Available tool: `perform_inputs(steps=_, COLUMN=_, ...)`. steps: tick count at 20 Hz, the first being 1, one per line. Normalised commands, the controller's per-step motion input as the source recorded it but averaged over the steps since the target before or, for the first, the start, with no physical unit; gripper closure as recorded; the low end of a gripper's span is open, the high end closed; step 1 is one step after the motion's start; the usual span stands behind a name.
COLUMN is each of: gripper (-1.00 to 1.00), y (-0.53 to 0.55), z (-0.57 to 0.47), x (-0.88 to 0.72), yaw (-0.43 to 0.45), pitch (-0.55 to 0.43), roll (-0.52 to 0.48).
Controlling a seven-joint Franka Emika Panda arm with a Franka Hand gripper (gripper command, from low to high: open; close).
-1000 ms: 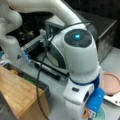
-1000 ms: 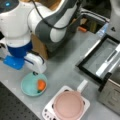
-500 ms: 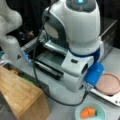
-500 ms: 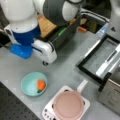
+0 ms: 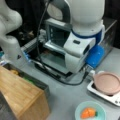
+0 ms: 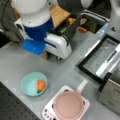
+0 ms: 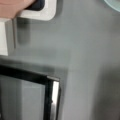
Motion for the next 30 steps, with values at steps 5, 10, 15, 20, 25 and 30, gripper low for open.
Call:
perform_inputs(steps=5, gripper=-1.0, y=0.27, z=0.0, x=-0.51, yaw=-0.169, pitch=-0.109, roll=-0.113)
perform_inputs(steps=10, gripper=-1.0, y=0.15, z=-0.04, x=-0.35, yaw=-0.137, pitch=-0.127, roll=-0.086)
perform_inputs(steps=15, gripper=-1.0, y=-0.02, z=-0.03, x=-0.2, yaw=-0.041, pitch=-0.124, roll=-0.051)
perform_inputs(steps=20, gripper=-1.0, y=-0.05, z=0.02, x=-0.16, yaw=-0.022, pitch=-0.1, roll=-0.045)
perform_inputs(steps=25, gripper=-1.0, y=-0.07, z=-0.02, x=-0.11, yaw=-0.008, pitch=-0.086, roll=-0.045)
perform_inputs(steps=30, gripper=-1.0, y=-0.06, z=-0.07, x=-0.1, yaw=0.026, pitch=-0.078, roll=-0.072)
